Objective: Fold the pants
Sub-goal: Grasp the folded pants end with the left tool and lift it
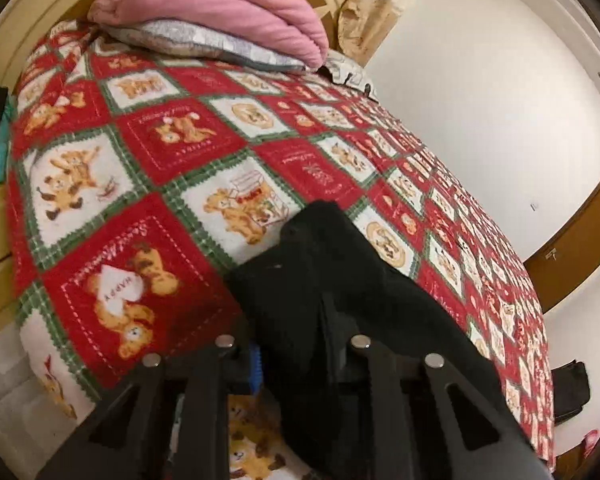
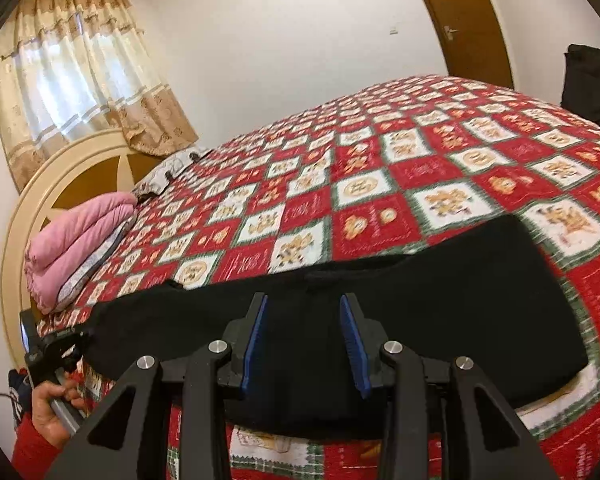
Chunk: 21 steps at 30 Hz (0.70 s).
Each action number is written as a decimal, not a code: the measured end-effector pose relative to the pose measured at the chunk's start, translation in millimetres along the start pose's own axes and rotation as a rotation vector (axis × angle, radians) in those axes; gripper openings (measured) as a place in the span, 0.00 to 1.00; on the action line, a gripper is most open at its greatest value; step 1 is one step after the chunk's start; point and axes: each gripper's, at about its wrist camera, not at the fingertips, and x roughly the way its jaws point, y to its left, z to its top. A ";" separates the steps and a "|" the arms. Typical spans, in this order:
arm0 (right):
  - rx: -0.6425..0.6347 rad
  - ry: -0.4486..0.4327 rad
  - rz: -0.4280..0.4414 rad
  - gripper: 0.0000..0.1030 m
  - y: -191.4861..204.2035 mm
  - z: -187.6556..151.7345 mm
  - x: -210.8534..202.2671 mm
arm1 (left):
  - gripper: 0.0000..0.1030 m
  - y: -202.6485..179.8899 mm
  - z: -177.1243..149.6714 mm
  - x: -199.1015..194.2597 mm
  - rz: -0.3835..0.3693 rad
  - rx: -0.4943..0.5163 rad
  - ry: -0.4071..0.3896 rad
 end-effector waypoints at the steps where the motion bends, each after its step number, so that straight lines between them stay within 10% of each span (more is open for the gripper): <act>1: 0.006 -0.007 -0.005 0.38 -3.0 1.7 -2.6 | 0.21 -1.7 0.4 -1.0 -0.004 0.016 -0.008; 6: 0.066 -0.048 -0.050 0.38 -23.9 12.4 -16.3 | 0.21 -28.9 9.6 -14.0 -0.079 0.104 -0.031; 10: 0.093 -0.055 -0.060 0.38 -34.7 16.9 -20.0 | 0.21 -90.1 -2.4 -44.1 -0.152 0.362 -0.103; 21: 0.154 0.030 0.122 0.38 -30.6 11.9 -2.9 | 0.21 -198.9 -124.0 -62.4 -0.413 0.803 -0.024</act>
